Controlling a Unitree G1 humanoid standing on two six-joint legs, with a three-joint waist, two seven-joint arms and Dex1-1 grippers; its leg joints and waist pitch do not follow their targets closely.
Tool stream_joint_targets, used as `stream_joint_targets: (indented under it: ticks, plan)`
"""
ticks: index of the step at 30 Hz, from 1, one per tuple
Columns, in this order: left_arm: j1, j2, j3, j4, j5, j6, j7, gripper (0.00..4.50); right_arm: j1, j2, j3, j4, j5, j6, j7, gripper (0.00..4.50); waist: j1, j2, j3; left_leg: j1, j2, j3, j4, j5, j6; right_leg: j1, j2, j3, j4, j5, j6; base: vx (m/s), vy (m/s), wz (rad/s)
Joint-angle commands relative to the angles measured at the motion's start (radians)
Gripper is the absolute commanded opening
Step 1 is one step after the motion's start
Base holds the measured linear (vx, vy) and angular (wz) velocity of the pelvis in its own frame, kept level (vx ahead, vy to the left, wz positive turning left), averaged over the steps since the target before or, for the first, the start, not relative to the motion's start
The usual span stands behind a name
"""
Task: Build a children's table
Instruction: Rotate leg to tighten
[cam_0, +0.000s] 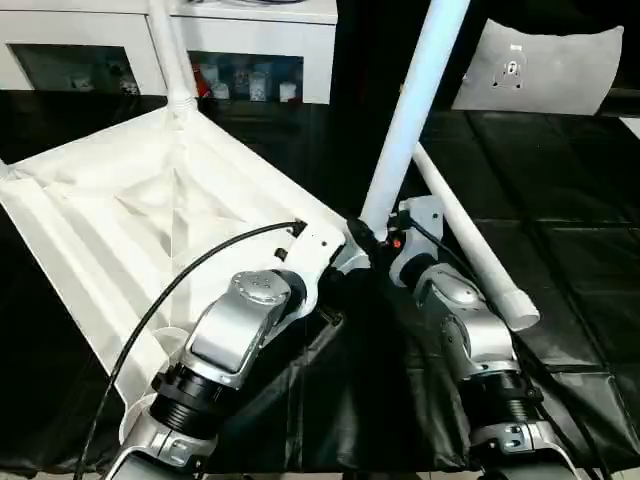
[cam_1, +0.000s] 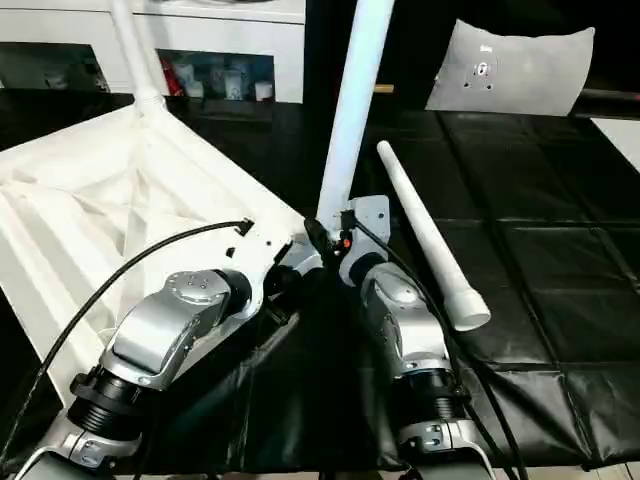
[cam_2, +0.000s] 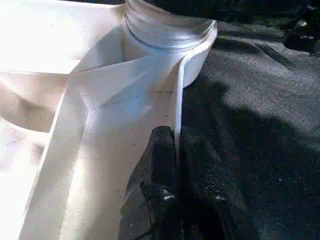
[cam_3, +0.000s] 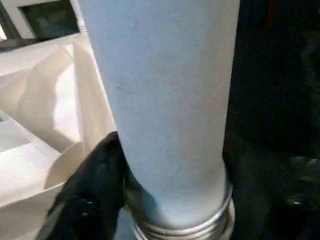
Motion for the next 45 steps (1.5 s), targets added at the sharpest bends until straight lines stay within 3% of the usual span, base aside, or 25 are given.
stream_joint_targets:
  ticks: [1, 5, 7, 8, 9, 12, 14, 15, 19, 23, 26, 27, 28, 31, 33, 40, 45]
  plan:
    - [-0.053, -0.001, -0.001, -0.042, -0.003, -0.071, -0.008, 0.0, 0.062, 0.03, 0.069, 0.094, 0.009, 0.06, 0.061, 3.38, 0.006, 0.007, -0.061, -0.019, 0.011, 0.003, -0.064, -0.183, 0.063, 0.054, -0.067, 0.056, -0.087, -0.424, -0.093, 0.0, 0.0, 0.0]
    - [-0.038, 0.099, -0.039, -0.028, 0.021, -0.143, -0.082, 0.0, 0.106, -0.025, 0.065, 0.029, 0.035, -0.013, 0.17, 3.64, 0.009, 0.009, -0.069, -0.018, 0.013, 0.004, -0.062, -0.156, 0.073, 0.057, -0.067, 0.059, -0.08, -0.366, -0.113, 0.0, 0.0, 0.0]
    - [-0.03, 0.13, -0.042, -0.028, 0.013, -0.162, -0.121, 0.0, 0.132, -0.07, 0.062, -0.01, 0.054, -0.042, 0.244, 3.94, 0.013, 0.008, -0.076, -0.025, 0.015, 0.003, -0.058, -0.101, 0.087, 0.066, -0.066, 0.061, -0.066, -0.268, -0.144, 0.0, 0.0, 0.0]
    - [-0.029, 0.131, -0.042, -0.028, 0.013, -0.163, -0.123, 0.0, 0.134, -0.072, 0.062, -0.011, 0.054, -0.043, 0.247, 4.0, 0.013, 0.008, -0.076, -0.025, 0.015, 0.003, -0.058, -0.101, 0.087, 0.066, -0.066, 0.061, -0.066, -0.268, -0.144, 0.0, 0.0, 0.0]
    - [-0.027, 0.14, -0.044, -0.028, 0.012, -0.173, -0.135, 0.0, 0.142, -0.086, 0.065, -0.024, 0.059, -0.049, 0.271, 4.06, 0.013, 0.011, -0.077, -0.025, 0.016, 0.006, -0.054, -0.073, 0.101, 0.064, -0.066, 0.061, -0.061, -0.212, -0.176, 0.0, 0.0, 0.0]
    - [-0.014, 0.179, -0.052, -0.028, -0.001, -0.201, -0.192, 0.0, 0.171, -0.143, 0.063, -0.079, 0.083, -0.063, 0.358, 4.45, 0.016, 0.014, -0.085, -0.03, 0.017, 0.008, -0.046, -0.024, 0.121, 0.066, -0.065, 0.063, -0.048, -0.126, -0.216, 0.0, 0.0, 0.0]
    - [0.0, 0.224, -0.069, -0.029, -0.016, -0.235, -0.258, 0.0, 0.183, -0.194, 0.047, -0.118, 0.108, -0.072, 0.431, 4.48, 0.022, 0.018, -0.09, -0.029, 0.017, 0.006, -0.043, -0.008, 0.137, 0.069, -0.064, 0.062, -0.044, -0.094, -0.224, 0.0, 0.0, 0.0]
    - [0.01, 0.256, -0.08, -0.028, -0.027, -0.259, -0.301, 0.0, 0.185, -0.229, 0.041, -0.136, 0.123, -0.082, 0.48, 4.48, 0.025, 0.016, -0.086, -0.027, 0.02, 0.007, -0.044, -0.002, 0.15, 0.065, -0.063, 0.062, -0.04, -0.074, -0.237, 0.0, 0.0, 0.0]
    - [0.024, 0.3, -0.093, -0.025, -0.032, -0.288, -0.356, 0.0, 0.178, -0.278, 0.045, -0.148, 0.134, -0.096, 0.541, 4.48, 0.036, 0.016, -0.082, -0.021, 0.021, 0.012, -0.046, -0.058, 0.129, 0.063, -0.067, 0.064, -0.051, -0.177, -0.224, 0.0, 0.0, 0.0]
    - [0.042, 0.362, -0.119, -0.018, -0.032, -0.345, -0.443, 0.0, 0.158, -0.339, 0.063, -0.146, 0.118, -0.128, 0.615, 4.48, 0.043, 0.017, -0.089, -0.02, 0.021, 0.01, -0.044, -0.057, 0.113, 0.064, -0.066, 0.064, -0.046, -0.177, -0.22, 0.0, 0.0, 0.0]
    - [0.055, 0.417, -0.141, -0.016, -0.045, -0.425, -0.546, 0.0, 0.132, -0.39, 0.096, -0.138, 0.102, -0.144, 0.687, 4.48, 0.05, 0.014, -0.09, -0.021, 0.02, 0.011, -0.042, -0.05, 0.116, 0.065, -0.066, 0.065, -0.042, -0.171, -0.22, 0.0, 0.0, 0.0]
    - [0.061, 0.445, -0.157, -0.023, -0.051, -0.478, -0.611, 0.0, 0.114, -0.407, 0.122, -0.121, 0.072, -0.182, 0.717, 4.48, 0.055, 0.014, -0.09, -0.018, 0.021, 0.011, -0.042, -0.054, 0.113, 0.062, -0.067, 0.065, -0.044, -0.186, -0.219, 0.0, 0.0, 0.0]
    - [0.063, 0.453, -0.163, -0.028, -0.054, -0.485, -0.631, 0.0, 0.107, -0.411, 0.131, -0.113, 0.061, -0.194, 0.727, 4.48, 0.057, 0.01, -0.092, -0.017, 0.021, 0.013, -0.042, -0.059, 0.111, 0.061, -0.068, 0.066, -0.045, -0.196, -0.217, 0.0, 0.0, 0.0]
    - [0.063, 0.491, -0.199, -0.043, -0.051, -0.508, -0.698, 0.0, 0.076, -0.419, 0.167, -0.069, 0.032, -0.229, 0.764, 4.48, 0.064, 0.012, -0.091, -0.015, 0.023, 0.012, -0.043, -0.083, 0.09, 0.059, -0.069, 0.066, -0.041, -0.232, -0.218, 0.0, 0.0, 0.0]
    - [0.06, 0.501, -0.212, -0.041, -0.044, -0.524, -0.715, 0.0, 0.064, -0.424, 0.185, -0.052, 0.032, -0.233, 0.796, 4.48, 0.068, 0.013, -0.091, -0.011, 0.026, 0.013, -0.043, -0.096, 0.085, 0.055, -0.069, 0.069, -0.041, -0.231, -0.218, 0.0, 0.0, 0.0]
    - [0.047, 0.505, -0.214, -0.015, -0.027, -0.573, -0.759, 0.0, 0.034, -0.444, 0.233, -0.017, 0.044, -0.238, 0.913, 4.48, 0.073, 0.011, -0.093, -0.014, 0.026, 0.012, -0.041, -0.11, 0.079, 0.058, -0.07, 0.071, -0.039, -0.24, -0.218, 0.0, 0.0, 0.0]
    - [0.039, 0.507, -0.223, -0.01, -0.031, -0.59, -0.778, 0.0, 0.006, -0.433, 0.239, 0.025, 0.057, -0.239, 0.949, 4.02, 0.076, 0.008, -0.099, -0.018, 0.024, 0.011, -0.037, -0.094, 0.078, 0.062, -0.071, 0.071, -0.035, -0.242, -0.212, 0.0, 0.0, 0.0]
